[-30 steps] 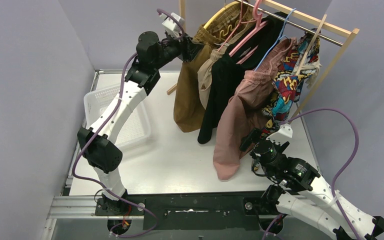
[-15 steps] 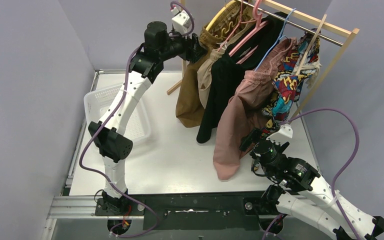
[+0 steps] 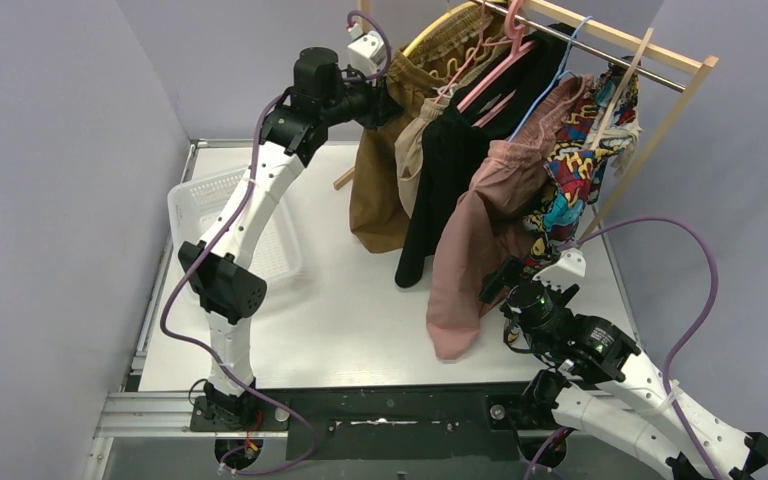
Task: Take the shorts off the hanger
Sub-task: Pick up the hanger from the clothes rod.
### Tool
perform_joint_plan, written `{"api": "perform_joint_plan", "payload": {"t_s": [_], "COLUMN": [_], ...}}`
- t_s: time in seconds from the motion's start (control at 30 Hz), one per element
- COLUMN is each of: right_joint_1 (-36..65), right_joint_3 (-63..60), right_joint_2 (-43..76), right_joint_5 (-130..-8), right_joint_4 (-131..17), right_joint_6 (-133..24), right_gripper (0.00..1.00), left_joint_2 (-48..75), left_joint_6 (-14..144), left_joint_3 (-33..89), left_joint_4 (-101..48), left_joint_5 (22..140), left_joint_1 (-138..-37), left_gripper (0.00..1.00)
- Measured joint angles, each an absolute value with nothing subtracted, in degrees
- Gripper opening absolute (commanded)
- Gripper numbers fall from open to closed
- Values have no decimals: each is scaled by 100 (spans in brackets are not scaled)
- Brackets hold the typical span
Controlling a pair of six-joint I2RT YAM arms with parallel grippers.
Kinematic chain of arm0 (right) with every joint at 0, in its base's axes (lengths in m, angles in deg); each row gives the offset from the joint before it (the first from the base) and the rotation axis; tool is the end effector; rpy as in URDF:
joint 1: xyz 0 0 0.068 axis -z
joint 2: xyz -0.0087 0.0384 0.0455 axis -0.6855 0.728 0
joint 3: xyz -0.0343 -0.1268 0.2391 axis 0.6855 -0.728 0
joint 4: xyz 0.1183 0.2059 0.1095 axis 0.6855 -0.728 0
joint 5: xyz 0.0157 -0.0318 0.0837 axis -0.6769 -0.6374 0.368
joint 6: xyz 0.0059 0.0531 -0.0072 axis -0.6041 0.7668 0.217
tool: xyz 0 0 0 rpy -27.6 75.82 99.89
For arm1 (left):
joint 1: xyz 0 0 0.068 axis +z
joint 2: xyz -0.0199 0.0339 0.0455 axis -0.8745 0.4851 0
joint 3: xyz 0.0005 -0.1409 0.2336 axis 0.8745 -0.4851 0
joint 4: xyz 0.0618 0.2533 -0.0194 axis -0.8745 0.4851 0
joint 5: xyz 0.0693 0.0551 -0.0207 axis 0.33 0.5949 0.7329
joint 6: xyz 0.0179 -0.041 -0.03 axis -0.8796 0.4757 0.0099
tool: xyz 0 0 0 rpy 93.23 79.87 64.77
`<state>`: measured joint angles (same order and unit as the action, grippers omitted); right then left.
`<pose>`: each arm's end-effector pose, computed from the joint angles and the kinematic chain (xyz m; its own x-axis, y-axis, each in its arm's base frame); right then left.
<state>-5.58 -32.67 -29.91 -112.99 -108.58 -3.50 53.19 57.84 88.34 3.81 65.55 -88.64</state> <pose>0.0891 0.0698 0.2934 -0.5092 0.4498 -0.7338 0.2082 0.8916 0.4020 0.3960 -0.2236 0.4595 -0.2419 0.0391 -0.9695 0.7552 0.6349 -0.1628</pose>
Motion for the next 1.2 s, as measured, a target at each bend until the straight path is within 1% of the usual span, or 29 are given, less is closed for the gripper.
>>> {"api": "perform_joint_plan", "payload": {"t_s": [0.17, 0.4, 0.67, 1.0, 1.2], "right_joint_1": [-558, -558, -558, -558, -558], "right_joint_3": [-3267, -3267, -3267, -3267, -3257], "right_joint_2": [-2991, -2991, -2991, -2978, -2984], "right_joint_5": [-11301, -11301, -11301, -11253, -11155], "right_joint_4": [-10919, -10925, -10923, -10921, -10921], "right_joint_6": [-346, -340, -329, -331, -340], "right_gripper": [98, 98, 98, 98, 98], "left_joint_2": [5319, 5056, 4790, 4066, 3421], "left_joint_6": [5795, 5802, 5677, 5640, 5524], "left_joint_3": [8782, 7820, 7232, 6602, 5599], "left_joint_4": [263, -897, -1507, -1673, -1721], "left_joint_5": [6540, 6655, 7005, 7243, 7560], "left_joint_1": [-8864, -8884, -8963, -8980, -8974], "left_gripper": [0, 0, 0, 0, 0]}}
